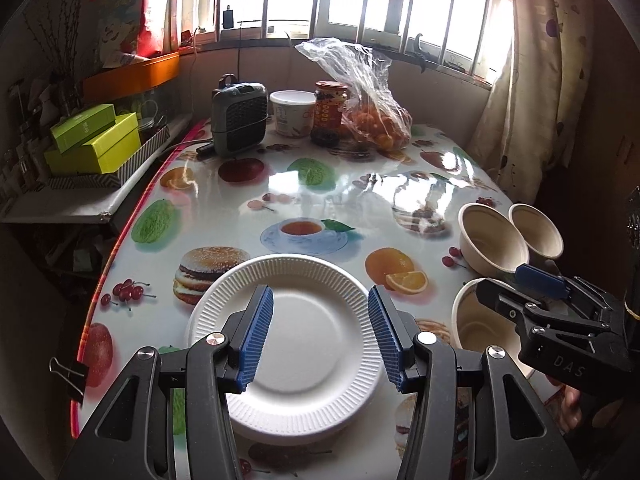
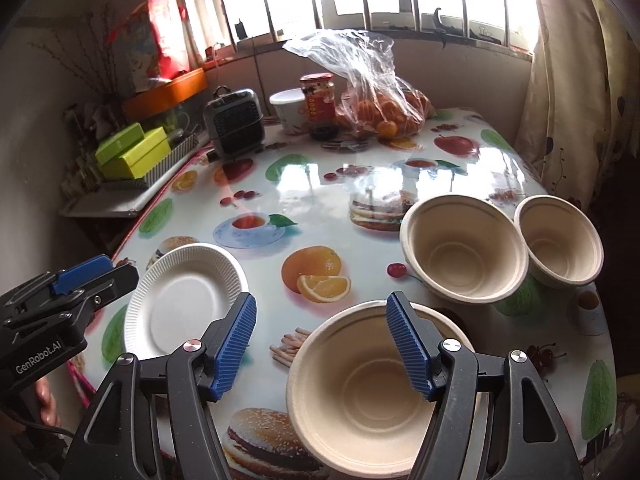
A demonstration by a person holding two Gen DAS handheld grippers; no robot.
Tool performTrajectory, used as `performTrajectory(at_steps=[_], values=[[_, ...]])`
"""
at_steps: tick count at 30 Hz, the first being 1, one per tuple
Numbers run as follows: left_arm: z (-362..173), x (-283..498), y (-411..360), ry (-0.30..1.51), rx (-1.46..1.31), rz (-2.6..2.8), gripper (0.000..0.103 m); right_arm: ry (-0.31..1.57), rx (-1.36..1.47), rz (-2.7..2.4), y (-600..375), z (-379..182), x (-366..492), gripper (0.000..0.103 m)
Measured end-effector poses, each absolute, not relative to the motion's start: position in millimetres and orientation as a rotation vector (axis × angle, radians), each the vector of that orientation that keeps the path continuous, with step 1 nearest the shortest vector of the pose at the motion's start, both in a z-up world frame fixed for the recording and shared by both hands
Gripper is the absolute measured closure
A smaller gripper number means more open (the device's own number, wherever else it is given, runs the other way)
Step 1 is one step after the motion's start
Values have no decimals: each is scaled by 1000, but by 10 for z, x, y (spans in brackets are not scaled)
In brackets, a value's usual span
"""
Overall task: Organize plates and bowls
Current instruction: 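Move the left tool to a tan paper bowl while the right tool approaches another bowl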
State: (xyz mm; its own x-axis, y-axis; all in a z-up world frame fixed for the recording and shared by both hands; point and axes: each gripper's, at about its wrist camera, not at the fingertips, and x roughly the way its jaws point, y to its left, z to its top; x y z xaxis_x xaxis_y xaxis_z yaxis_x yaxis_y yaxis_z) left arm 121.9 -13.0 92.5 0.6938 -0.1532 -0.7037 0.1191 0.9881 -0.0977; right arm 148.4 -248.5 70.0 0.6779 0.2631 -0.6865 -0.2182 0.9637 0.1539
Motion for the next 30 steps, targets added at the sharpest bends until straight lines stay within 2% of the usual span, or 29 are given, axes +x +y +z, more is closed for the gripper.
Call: performTrajectory(at_steps=[18,30], values=[[890,1656,-841,847,-79,-390,52,715,113,85,-3317,804,1459,35],[695,1970,-1088,945,-87,-457,52,747,203,55,-3812,587,1506,35]])
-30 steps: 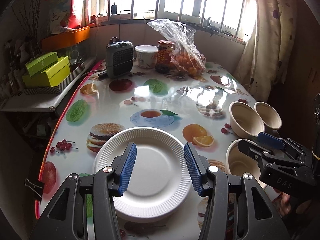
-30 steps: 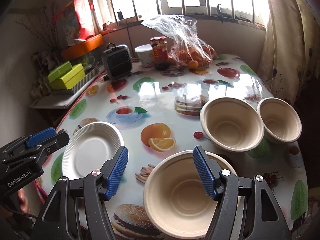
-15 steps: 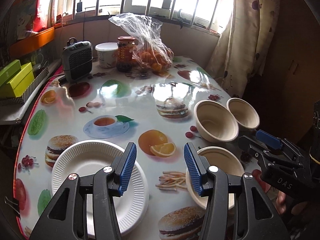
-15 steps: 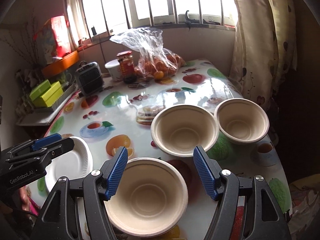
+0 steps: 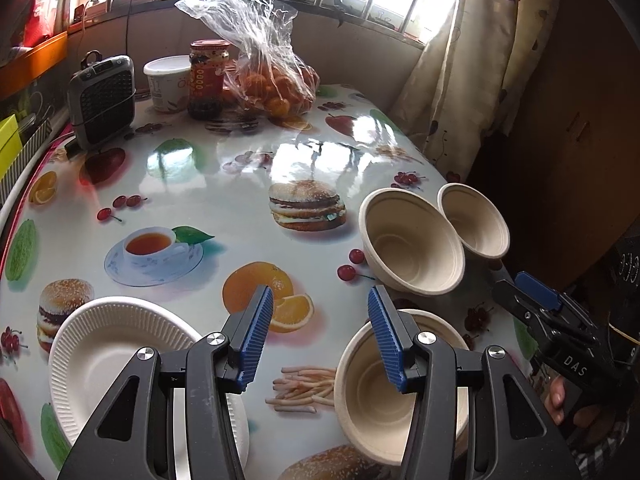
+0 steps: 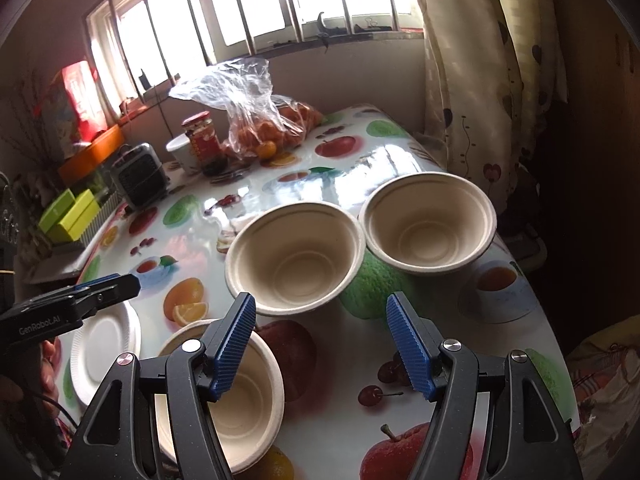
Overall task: Organize plates and bowls
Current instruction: 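Move the left tool to a tan paper bowl while the right tool approaches another bowl, then close the left tool on one bowl rim while the right tool closes on another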
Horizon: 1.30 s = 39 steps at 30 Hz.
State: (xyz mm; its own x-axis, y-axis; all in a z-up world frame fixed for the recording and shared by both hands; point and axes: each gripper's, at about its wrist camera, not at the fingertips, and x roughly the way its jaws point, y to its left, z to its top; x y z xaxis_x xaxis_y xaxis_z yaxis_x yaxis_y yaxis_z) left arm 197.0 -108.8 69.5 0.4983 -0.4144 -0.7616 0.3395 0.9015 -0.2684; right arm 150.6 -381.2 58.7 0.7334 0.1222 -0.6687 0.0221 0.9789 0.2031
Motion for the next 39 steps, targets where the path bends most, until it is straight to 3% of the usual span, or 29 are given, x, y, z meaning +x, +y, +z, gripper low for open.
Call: performTrajectory(at_steps=[18,25,39], values=[[546,2611,-1542,1036,-93,-512,52,774,258,81,-4012,383,1886,36],[440,2717,-1650,1058,-79,-531,52,792,266,94,-4004,301,1992,53],[319,2858,-1759,1099,-97,-574,71,806,288,96,-4015,223,2111,76]])
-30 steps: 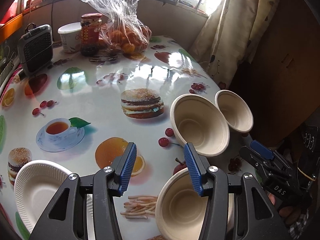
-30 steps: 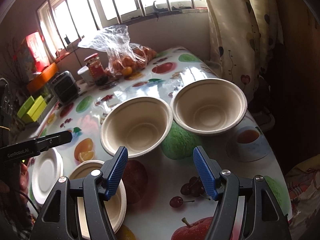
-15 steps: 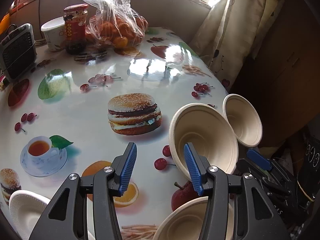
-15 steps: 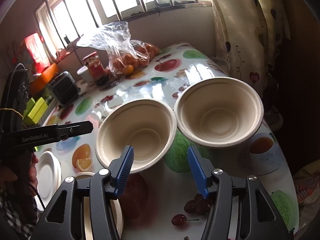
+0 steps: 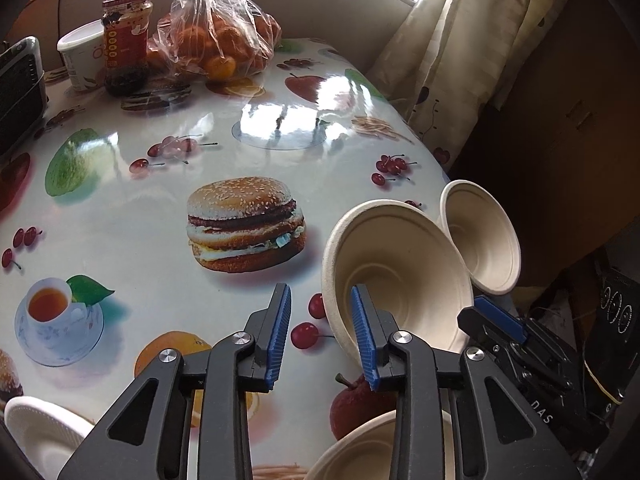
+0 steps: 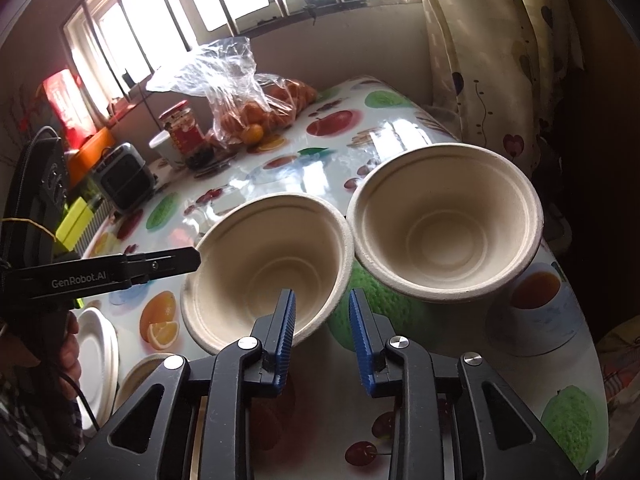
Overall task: Organize plates and bowls
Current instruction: 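Close the left tool on one bowl rim while the right tool closes on another, then lift both held tan bowls and carry them toward the plate stack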
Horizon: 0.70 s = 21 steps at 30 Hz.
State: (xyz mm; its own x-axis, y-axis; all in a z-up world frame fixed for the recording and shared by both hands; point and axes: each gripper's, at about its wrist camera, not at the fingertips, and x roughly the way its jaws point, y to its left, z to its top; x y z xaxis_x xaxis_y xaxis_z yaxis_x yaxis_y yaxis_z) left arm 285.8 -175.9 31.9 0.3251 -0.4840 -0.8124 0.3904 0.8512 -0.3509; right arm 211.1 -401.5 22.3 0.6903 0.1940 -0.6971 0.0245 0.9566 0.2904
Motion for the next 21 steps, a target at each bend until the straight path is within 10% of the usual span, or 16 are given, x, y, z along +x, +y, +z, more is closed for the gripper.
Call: performTrajectory(at_steps=[21], values=[[299,2869,-1815,1098,-92,-587,89,800,303,95,-4035,208,2122,87]])
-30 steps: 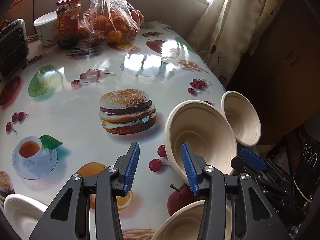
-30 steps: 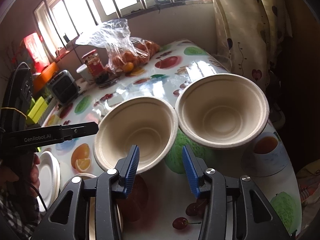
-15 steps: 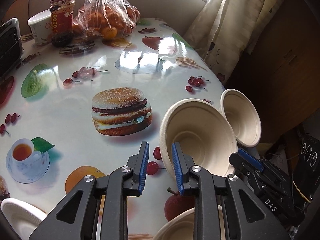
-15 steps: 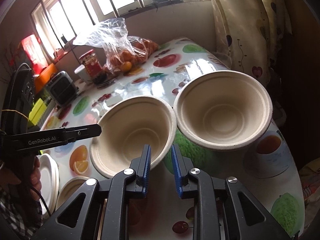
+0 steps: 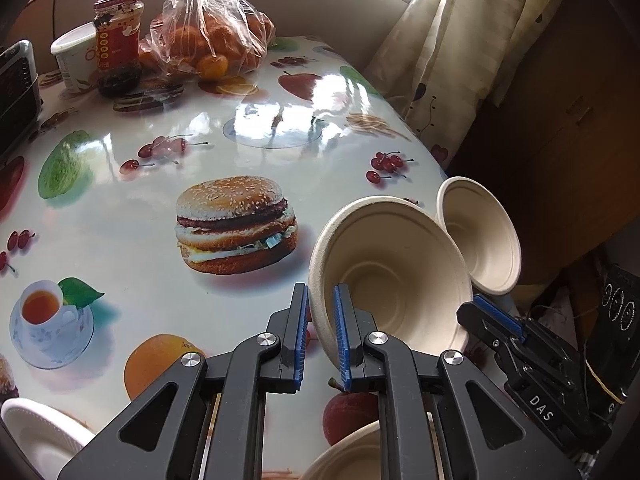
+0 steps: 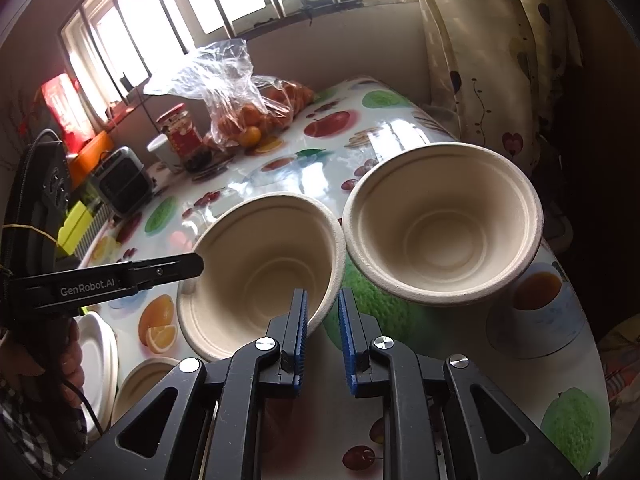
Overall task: Organize plates and bowls
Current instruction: 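Lift both held tan bowls and carry them toward the plate stack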
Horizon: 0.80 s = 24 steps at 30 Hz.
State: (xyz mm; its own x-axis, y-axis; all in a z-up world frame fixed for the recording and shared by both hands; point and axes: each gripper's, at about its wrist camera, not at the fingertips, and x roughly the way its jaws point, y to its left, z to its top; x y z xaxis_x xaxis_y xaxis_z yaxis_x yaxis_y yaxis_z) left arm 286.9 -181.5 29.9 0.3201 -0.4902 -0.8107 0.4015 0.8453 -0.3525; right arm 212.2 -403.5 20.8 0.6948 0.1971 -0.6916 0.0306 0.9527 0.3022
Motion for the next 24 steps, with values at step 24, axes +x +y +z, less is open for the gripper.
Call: performTrajectory(at_steps=[24], values=[[707,2453,-1562,1015,-133,-613,89,694,274,127,-3883,673,1678,87]])
